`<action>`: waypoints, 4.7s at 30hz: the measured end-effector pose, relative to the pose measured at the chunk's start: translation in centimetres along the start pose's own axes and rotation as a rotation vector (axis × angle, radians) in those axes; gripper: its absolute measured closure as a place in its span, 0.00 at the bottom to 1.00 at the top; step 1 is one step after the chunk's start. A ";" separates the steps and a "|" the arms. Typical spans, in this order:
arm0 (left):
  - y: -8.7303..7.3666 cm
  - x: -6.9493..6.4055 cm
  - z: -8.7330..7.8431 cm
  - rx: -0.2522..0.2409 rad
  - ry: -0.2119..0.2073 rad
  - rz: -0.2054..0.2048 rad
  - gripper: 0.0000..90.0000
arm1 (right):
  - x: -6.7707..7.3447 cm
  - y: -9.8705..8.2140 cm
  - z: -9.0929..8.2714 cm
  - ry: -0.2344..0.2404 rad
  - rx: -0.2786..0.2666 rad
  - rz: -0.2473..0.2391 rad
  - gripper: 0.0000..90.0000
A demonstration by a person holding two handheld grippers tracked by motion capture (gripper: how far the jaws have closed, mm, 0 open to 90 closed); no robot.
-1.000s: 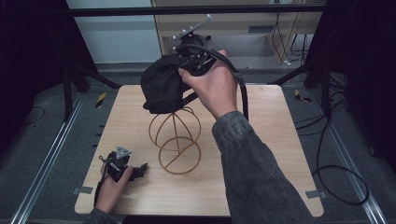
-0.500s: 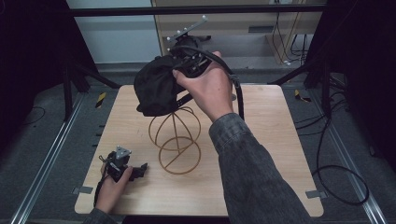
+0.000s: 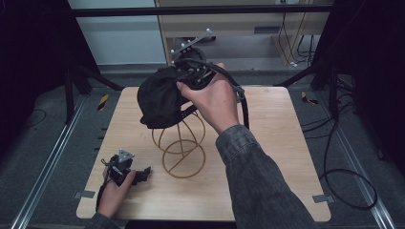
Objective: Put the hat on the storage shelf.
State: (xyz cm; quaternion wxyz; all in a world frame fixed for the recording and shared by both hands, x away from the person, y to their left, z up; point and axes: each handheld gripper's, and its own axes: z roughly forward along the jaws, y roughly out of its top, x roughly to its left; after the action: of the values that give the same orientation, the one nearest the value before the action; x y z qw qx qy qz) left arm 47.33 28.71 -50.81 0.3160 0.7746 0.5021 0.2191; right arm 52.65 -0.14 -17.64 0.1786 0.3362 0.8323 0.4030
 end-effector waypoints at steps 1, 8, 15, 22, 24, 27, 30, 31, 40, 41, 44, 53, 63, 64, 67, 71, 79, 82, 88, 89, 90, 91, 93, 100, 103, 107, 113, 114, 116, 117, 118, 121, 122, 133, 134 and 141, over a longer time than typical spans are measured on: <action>0.0 0.0 0.0 0.000 0.000 0.000 0.00 | 0.0 -0.1 0.1 0.001 0.001 0.001 0.96; 0.0 0.0 0.0 -0.003 -0.001 -0.002 0.00 | -0.1 -1.1 0.4 0.015 0.010 0.015 0.96; 0.0 0.0 0.0 -0.003 -0.001 -0.002 0.00 | -0.2 -1.6 0.4 0.027 0.022 0.019 0.96; 0.0 0.0 0.0 -0.004 -0.001 -0.002 0.00 | -0.2 -2.5 0.7 0.031 0.047 0.025 0.96; 0.0 0.0 0.0 -0.004 -0.001 -0.002 0.00 | -0.3 -2.9 0.8 0.037 0.058 0.024 0.96; 0.0 0.0 0.0 -0.004 0.000 -0.002 0.00 | -0.4 -3.1 0.9 0.040 0.069 0.022 0.96; 0.0 0.0 0.0 -0.004 -0.001 -0.001 0.00 | -0.4 -3.3 0.8 0.045 0.082 0.017 0.96; 0.0 0.0 0.0 -0.004 -0.001 -0.002 0.00 | -0.5 -3.3 0.8 0.046 0.083 0.015 0.96; 0.0 0.0 0.0 -0.003 -0.002 -0.001 0.00 | -0.4 -3.7 0.8 0.053 0.135 0.009 0.96; 0.0 0.0 0.0 -0.003 -0.001 -0.001 0.00 | -0.4 -3.9 0.8 0.053 0.147 0.003 0.96; 0.0 0.0 0.0 -0.004 -0.001 -0.001 0.00 | -0.3 -4.1 0.9 0.059 0.157 0.006 0.96; 0.0 0.0 0.0 -0.002 -0.003 0.000 0.00 | 0.1 -5.2 1.6 0.064 0.209 -0.016 0.96; 0.0 0.0 0.0 -0.002 -0.003 0.001 0.00 | 0.6 -6.2 2.5 0.074 0.241 -0.040 0.95; 0.0 0.0 0.0 -0.002 -0.003 0.001 0.00 | 0.6 -6.3 2.4 0.073 0.241 -0.038 0.95; 0.0 0.0 0.0 -0.002 -0.003 0.000 0.00 | 0.7 -6.4 2.4 0.073 0.245 -0.042 0.95; 0.0 0.0 0.0 -0.003 -0.003 0.000 0.00 | 0.7 -6.7 2.3 0.073 0.247 -0.039 0.95; 0.0 0.0 0.0 -0.003 -0.003 -0.001 0.00 | 0.5 -7.4 2.1 0.074 0.243 -0.043 0.94; 0.0 0.0 0.0 -0.003 -0.003 0.000 0.00 | 0.6 -7.6 2.0 0.071 0.243 -0.046 0.94; 0.0 0.0 0.0 -0.003 -0.004 -0.002 0.00 | 0.4 -8.5 2.1 0.071 0.248 -0.042 0.93; 0.0 0.0 0.0 -0.003 -0.005 -0.002 0.00 | 0.3 -8.7 2.0 0.074 0.246 -0.042 0.93; 0.0 0.0 0.0 -0.003 -0.005 -0.002 0.00 | 0.3 -8.7 2.0 0.074 0.246 -0.042 0.93; 0.0 0.0 0.0 -0.003 -0.005 -0.001 0.00 | 0.3 -8.9 2.0 0.073 0.249 -0.040 0.93; 0.0 0.0 0.0 -0.003 -0.005 -0.002 0.00 | 0.3 -9.1 2.0 0.069 0.250 -0.048 0.93; 0.0 0.0 0.0 -0.002 -0.006 0.001 0.00 | 0.3 -9.9 1.8 0.072 0.236 -0.044 0.92; 0.0 0.0 0.0 -0.003 -0.006 0.000 0.00 | 0.1 -10.2 1.8 0.076 0.225 -0.037 0.91; 0.0 0.0 0.0 -0.003 -0.006 0.000 0.00 | 0.1 -10.6 1.8 0.073 0.200 -0.038 0.88; 0.0 0.0 0.0 -0.001 -0.007 0.003 0.00 | 0.1 -11.3 1.5 0.050 0.169 -0.029 0.78; 0.0 0.1 0.0 -0.001 -0.007 0.003 0.00 | 0.0 -11.4 1.5 0.046 0.165 -0.029 0.77; 0.0 0.1 0.0 0.001 -0.007 0.003 0.00 | -0.1 -11.6 1.4 0.045 0.168 -0.028 0.75; 0.0 0.0 0.0 -0.002 -0.007 0.003 0.00 | -0.1 -11.7 1.4 0.046 0.167 -0.027 0.75; 0.0 0.1 0.0 0.001 -0.007 0.004 0.00 | -0.1 -11.8 1.4 0.047 0.165 -0.023 0.74; 0.0 0.1 0.0 0.001 -0.007 0.004 0.00 | -0.1 -11.9 1.3 0.050 0.166 -0.019 0.74; 0.0 0.1 0.0 -0.001 -0.007 0.003 0.00 | -0.1 -11.9 1.3 0.049 0.164 -0.019 0.73; 0.0 0.1 0.0 -0.001 -0.008 0.004 0.00 | -0.4 -12.1 0.5 0.050 0.153 -0.011 0.71; 0.0 0.1 0.0 -0.001 -0.008 0.004 0.00 | -0.4 -12.1 0.5 0.050 0.153 -0.011 0.71; 0.0 0.1 0.0 0.001 -0.007 0.004 0.00 | -1.0 -12.7 -0.3 0.037 0.159 -0.004 0.67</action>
State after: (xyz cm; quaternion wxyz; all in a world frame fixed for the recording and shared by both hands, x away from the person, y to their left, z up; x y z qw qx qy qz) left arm 47.37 28.75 -50.81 0.3170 0.7766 0.4994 0.2169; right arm 47.86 -6.72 -27.49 0.1366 0.3401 0.8654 0.3416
